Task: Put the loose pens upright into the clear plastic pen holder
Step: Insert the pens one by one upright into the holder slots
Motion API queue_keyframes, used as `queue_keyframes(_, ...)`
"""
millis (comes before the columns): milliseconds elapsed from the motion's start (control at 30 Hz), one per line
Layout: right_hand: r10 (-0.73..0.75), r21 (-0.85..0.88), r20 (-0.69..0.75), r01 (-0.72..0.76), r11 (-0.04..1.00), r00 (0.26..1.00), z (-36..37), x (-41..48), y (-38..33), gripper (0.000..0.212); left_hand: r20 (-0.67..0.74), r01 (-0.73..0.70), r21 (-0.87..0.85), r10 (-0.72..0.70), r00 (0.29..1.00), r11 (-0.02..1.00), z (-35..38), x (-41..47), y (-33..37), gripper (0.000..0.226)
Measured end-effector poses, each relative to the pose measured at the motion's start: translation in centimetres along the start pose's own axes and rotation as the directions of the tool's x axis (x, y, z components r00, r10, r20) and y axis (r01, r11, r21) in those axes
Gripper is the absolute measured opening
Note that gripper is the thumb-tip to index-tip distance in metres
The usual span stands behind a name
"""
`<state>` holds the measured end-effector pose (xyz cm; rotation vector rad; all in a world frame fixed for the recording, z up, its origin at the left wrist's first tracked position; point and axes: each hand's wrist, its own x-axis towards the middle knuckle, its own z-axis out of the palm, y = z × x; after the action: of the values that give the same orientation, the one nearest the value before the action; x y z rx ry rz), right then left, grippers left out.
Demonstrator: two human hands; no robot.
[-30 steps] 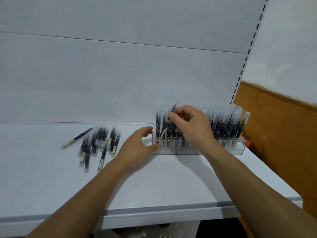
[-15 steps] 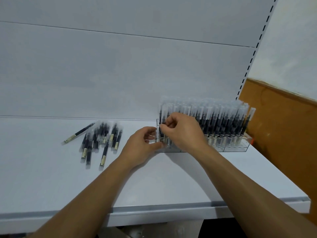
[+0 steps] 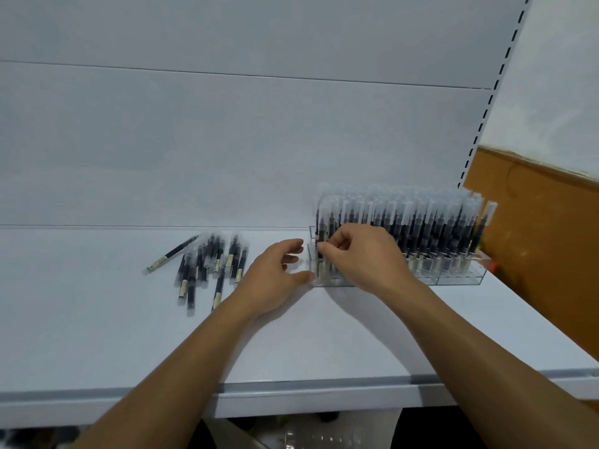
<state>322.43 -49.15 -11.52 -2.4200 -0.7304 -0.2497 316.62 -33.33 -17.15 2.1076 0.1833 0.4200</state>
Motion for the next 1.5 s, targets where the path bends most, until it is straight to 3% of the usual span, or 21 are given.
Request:
queue_keyframes(133, -0.088, -0.057, -0.033, 0.087, 0.995, 0.996, 0.9, -1.6, -1.3, 0.018, -0.038, -0.024, 0.067, 0.027, 0.999, 0.997, -3.3, -1.2, -0.2, 0.044)
queue_keyframes(233, -0.148, 0.009, 0.043, 0.147, 0.989, 0.988, 2.7, -2.2, -3.2, 0.015, -0.126, 0.004, 0.088, 0.007, 0.992, 0.996, -6.0, -2.1, -1.1, 0.031)
queue_keyframes(367, -0.204, 0.041, 0.211, 0.2, 0.979, 0.956, 6.6, -1.9, -5.5, 0.019, -0.298, 0.098, 0.119, -0.059, 0.953, 0.988, -9.8, -2.9, -3.0, 0.025)
queue_keyframes(533, -0.229, 0.008, 0.24, 0.234, 0.972, 0.943, 10.3, 1.0, -7.3, 0.024, -0.492, 0.29, 0.169, -0.175, 0.853, 0.942, -13.2, -3.7, -6.7, 0.03)
queue_keyframes(633, -0.233, -0.033, 0.211, 0.245, 0.969, 0.949, 11.9, 1.8, -7.5, 0.024, -0.452, 0.368, 0.334, -0.195, 0.87, 0.868, -14.8, -3.1, -8.5, 0.034)
queue_keyframes(900, -0.257, 0.021, 0.165, 0.257, 0.966, 0.952, 13.0, 1.6, -6.4, 0.027, -0.41, 0.396, 0.445, -0.211, 0.888, 0.803, -15.5, -1.8, -9.2, 0.031)
queue_keyframes(1100, -0.249, 0.057, 0.233, 0.243, 0.968, 0.94, 12.3, 1.3, -6.2, 0.022, -0.356, 0.47, 0.425, -0.334, 0.873, 0.774, -16.4, -2.6, -8.1, 0.03)
queue_keyframes(1300, -0.175, 0.198, 0.304, 0.117, 0.973, 0.937, 11.1, 1.0, -6.1, 0.012, -0.318, 0.536, 0.217, -0.461, 0.829, 0.816, -16.2, -3.6, -6.8, 0.022)
queue_keyframes(1400, -0.122, 0.293, 0.276, 0.038, 0.955, 0.953, 10.9, 1.0, -6.3, 0.007, -0.3, 0.56, 0.262, -0.485, 0.821, 0.786, -16.1, -3.1, -6.3, 0.046)
queue_keyframes(1500, -0.094, 0.398, 0.254, -0.015, 0.917, 0.963, 11.0, 1.1, -6.4, 0.011, -0.256, 0.581, 0.376, -0.522, 0.814, 0.722, -15.9, -2.1, -5.5, 0.05)
